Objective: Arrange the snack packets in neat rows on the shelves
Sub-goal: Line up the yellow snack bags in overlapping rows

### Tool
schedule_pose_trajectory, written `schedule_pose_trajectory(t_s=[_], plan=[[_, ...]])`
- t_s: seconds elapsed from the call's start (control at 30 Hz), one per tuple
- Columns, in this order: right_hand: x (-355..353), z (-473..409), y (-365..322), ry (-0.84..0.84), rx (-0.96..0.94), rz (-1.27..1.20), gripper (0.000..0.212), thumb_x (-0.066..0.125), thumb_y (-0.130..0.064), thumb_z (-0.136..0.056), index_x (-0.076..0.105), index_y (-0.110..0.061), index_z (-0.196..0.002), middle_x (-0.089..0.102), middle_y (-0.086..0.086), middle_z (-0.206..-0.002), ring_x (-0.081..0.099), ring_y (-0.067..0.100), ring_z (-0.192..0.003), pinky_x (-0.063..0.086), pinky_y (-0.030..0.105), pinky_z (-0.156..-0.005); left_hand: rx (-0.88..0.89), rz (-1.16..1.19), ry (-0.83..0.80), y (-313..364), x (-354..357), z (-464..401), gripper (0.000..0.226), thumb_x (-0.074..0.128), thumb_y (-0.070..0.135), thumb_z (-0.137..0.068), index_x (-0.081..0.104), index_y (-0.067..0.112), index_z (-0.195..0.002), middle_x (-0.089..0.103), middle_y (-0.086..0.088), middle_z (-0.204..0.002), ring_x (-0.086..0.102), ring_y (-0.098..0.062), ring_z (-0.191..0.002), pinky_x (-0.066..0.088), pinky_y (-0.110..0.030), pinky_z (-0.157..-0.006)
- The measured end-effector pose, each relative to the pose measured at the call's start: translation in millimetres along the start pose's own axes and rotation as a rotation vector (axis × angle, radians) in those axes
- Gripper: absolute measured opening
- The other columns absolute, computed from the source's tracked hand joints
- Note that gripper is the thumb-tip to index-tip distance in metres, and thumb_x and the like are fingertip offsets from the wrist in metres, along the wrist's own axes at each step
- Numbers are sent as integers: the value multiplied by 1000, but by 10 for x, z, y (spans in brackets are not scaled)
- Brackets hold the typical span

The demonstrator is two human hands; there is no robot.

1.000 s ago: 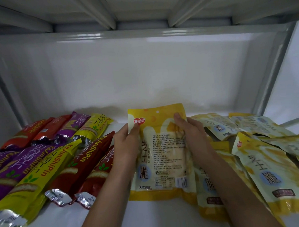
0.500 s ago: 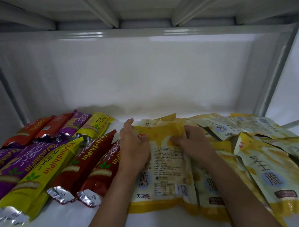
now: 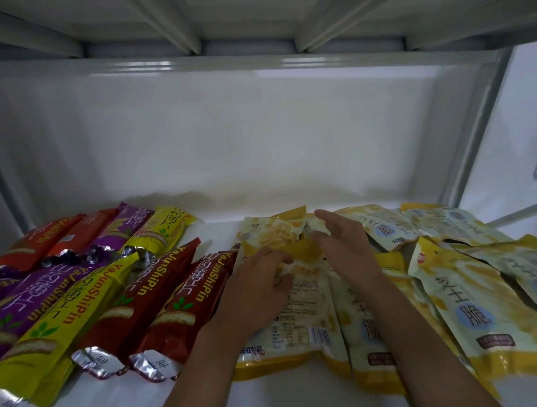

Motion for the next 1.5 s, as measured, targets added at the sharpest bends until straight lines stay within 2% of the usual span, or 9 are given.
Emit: schedule_pose_trajectory(t_s=[0.07,0.23,0.47,0.63,1.0,1.1,1.23,1.33,1.5], plan=[[-74,5,-62,34,-7,-119,39,65,-11,-99,68,-24,-135,62,-5,-143,52,7,-137,52,17,-85,-14,-15,-8,-7,-12,6,28,57,36,-105,60,34,-133,54,18,-139,51,-7,-125,44,-27,-96],[-384,26,-103,5,-15,-101,17,70,-18,-98,80,-20,-112,75,-15,-104,66,-14,-86,47,10,-74,23,8,-25,58,21,0,26,58,33,-105,62,32,-131,55,14,-141,54,-10,-125,46,-30,-101],[-903,127,156,-18,-10,453,18,65,-21,-100,81,-17,-105,73,-7,-99,67,10,-94,40,1,-61,159,137,-80,390,141,-54,22,59,31,-105,69,35,-124,62,18,-132,54,-5,-127,46,-37,-108],[-1109,169,216,-40,21,584,17,65,-22,-100,82,-20,-104,76,-2,-103,64,12,-93,46,25,-78,227,137,-64,790,258,-140,19,59,32,-104,71,34,-119,66,20,-123,56,0,-115,46,-28,-94],[-1167,19,434,-383,-63,813,38,61,-35,-101,66,-13,-132,63,4,-128,63,25,-117,53,34,-93,-11,-12,-42,937,644,-409,16,59,32,-104,71,31,-115,66,13,-126,61,-12,-116,50,-32,-89],[-1156,-39,508,-417,-112,849,32,60,-34,-102,67,-11,-123,66,6,-117,64,27,-112,55,38,-90,-27,12,-19,892,705,-401,15,60,28,-104,72,28,-114,66,11,-123,63,-11,-112,54,-36,-96],[-1137,-115,616,-418,-96,885,24,57,-36,-101,67,-15,-106,66,5,-103,66,25,-95,60,44,-83,15,115,40,860,698,-364,16,66,16,-101,75,22,-112,66,11,-112,59,-4,-104,42,-5,-85],[-1114,-162,668,-387,-84,922,28,58,-38,-99,56,-19,-79,56,3,-85,61,24,-83,60,45,-74,23,140,71,860,673,-374,16,67,16,-101,76,21,-113,66,11,-110,57,1,-99,37,0,-78],[-1046,-173,723,-431,-23,1040,47,52,-55,-101,65,-17,-125,49,11,-131,50,35,-126,51,51,-102,37,193,117,854,675,-361,15,68,13,-100,77,18,-110,63,19,-100,56,10,-94,37,-2,-76]])
Point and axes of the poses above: each hand's wrist, its own z-axis away from the middle knuckle, its own x-axis out of the palm, y = z × x, the point moved 4 cm from there along -z, towards the middle knuckle
